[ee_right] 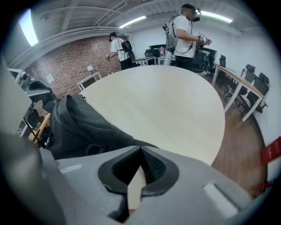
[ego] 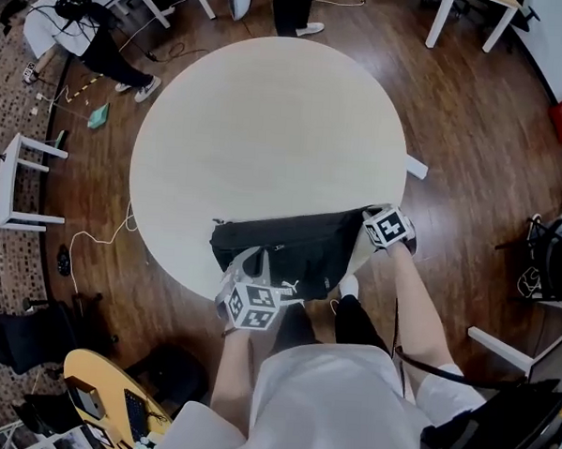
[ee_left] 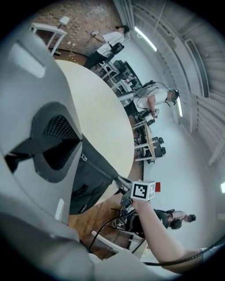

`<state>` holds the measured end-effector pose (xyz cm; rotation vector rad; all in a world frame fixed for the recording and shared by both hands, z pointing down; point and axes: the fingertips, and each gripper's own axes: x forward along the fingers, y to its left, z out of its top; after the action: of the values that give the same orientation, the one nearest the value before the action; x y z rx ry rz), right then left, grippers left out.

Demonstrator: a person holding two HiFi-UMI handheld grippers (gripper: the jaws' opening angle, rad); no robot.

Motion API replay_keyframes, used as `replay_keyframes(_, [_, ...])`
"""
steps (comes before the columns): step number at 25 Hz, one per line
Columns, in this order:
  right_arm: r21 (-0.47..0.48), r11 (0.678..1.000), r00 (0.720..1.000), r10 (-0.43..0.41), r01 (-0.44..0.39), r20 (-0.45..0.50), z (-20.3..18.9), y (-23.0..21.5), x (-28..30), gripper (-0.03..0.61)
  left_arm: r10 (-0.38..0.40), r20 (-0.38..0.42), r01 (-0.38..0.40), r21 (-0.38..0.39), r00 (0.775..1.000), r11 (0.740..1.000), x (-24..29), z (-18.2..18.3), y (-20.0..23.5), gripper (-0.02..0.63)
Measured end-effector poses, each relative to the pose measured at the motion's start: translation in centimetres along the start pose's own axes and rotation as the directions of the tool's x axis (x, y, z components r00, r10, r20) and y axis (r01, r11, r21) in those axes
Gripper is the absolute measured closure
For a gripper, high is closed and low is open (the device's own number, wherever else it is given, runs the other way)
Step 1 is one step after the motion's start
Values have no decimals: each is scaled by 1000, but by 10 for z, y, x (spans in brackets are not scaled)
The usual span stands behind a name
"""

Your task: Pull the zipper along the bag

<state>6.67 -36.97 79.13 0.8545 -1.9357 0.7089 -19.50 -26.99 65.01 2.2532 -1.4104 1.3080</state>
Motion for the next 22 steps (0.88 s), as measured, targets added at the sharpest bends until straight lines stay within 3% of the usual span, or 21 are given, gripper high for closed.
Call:
replay_keyframes(7, [15, 998, 998, -64, 64, -18, 1, -6, -3, 588, 113, -58, -121, -173, 992, 977, -23, -80, 86, 592])
replay_keyframes(14, [46, 989, 989, -136, 138, -58, 1, -8, -1, 588, 137, -66, -150, -292, 988, 944, -8, -153, 148, 592])
replay_keyframes(18, [63, 985, 985, -155, 159, -69, -1, -10, -4, 588, 129, -81, -146, -268, 988, 952, 31, -177, 163, 592])
replay_keyframes(22, [92, 980, 984, -170, 175, -55, 2, -7, -1, 588, 102, -111, -118, -157, 989, 980, 63, -188, 166, 592])
